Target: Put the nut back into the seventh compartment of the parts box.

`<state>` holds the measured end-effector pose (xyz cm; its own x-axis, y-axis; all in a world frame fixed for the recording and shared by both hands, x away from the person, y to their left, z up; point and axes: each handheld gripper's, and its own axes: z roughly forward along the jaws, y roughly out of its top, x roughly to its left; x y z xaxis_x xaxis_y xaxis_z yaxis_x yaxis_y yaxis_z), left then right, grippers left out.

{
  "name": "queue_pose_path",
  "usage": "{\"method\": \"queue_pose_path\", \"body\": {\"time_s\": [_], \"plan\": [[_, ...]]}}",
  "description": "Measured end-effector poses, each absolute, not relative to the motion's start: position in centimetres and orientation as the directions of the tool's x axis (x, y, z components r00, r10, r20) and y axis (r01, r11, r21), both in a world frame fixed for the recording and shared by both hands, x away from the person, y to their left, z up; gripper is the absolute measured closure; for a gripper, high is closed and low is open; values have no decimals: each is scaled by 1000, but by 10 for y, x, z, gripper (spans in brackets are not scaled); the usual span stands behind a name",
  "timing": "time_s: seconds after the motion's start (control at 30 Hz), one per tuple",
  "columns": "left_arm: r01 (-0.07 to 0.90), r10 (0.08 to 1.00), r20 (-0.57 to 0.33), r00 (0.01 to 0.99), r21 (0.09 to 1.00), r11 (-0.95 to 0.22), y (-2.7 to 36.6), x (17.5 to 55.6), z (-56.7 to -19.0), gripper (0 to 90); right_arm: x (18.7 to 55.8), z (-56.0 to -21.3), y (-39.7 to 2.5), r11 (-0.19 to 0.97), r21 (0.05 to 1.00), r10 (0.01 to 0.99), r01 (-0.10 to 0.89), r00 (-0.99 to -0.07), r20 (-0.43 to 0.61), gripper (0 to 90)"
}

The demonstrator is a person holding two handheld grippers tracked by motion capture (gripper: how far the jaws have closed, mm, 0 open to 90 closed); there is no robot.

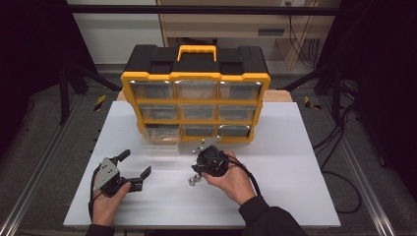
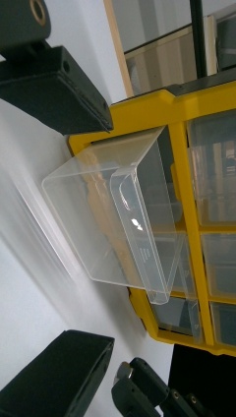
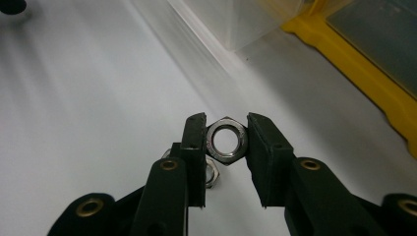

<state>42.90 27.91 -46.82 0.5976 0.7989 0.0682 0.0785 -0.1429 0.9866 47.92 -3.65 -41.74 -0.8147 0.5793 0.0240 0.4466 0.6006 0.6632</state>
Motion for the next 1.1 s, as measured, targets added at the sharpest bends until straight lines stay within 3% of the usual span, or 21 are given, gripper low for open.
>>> {"method": "queue_pose_path", "body": {"time_s": [1.1], "plan": [[81,805,48,591,990,-118,283,428,-468,30,488,-376,-30,490,800,577,346,-817,-1,699]]}}
